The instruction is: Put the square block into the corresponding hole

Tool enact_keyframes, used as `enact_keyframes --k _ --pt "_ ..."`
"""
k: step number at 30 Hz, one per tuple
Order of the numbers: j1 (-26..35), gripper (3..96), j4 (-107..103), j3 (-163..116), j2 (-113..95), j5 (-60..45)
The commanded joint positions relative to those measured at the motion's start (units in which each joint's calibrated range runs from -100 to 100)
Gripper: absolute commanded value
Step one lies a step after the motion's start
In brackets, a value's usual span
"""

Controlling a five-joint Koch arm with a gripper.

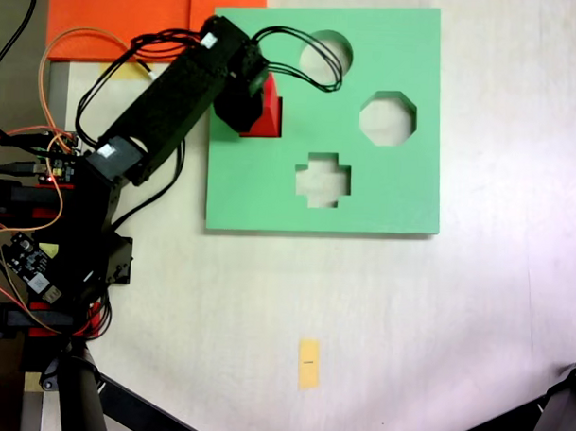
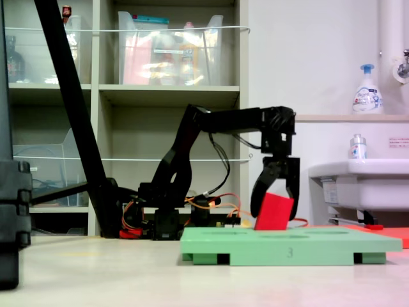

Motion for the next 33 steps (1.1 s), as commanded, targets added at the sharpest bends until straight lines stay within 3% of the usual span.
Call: enact_keyframes --k 1,5,9,12,16,19,25,29,30,31,33 --pt "0.6 13.9 -1.9 3.1 0.7 0.5" --pt "0.6 18.5 -1.9 2.8 2.5 0.4" --pt "0.3 54.6 -1.9 2.8 3.6 -0.4" --pt "0.2 60.7 -1.9 2.8 3.7 -1.4" --pt "0.1 82.3 -1.9 2.8 2.1 -1.4" --pt "0.1 89.3 -1.9 2.9 -1.3 -1.7" --pt "-0.6 89.1 -1.9 5.4 -25.3 -6.4" --pt "-2.7 88.5 -1.9 11.6 -43.3 -15.0" --pt "-3.9 81.9 -1.9 11.6 -48.4 -18.5" --pt "-5.0 68.2 -1.9 11.5 -53.4 -22.3" --pt "-8.2 50.7 -1.9 11.3 -63.6 -35.3"
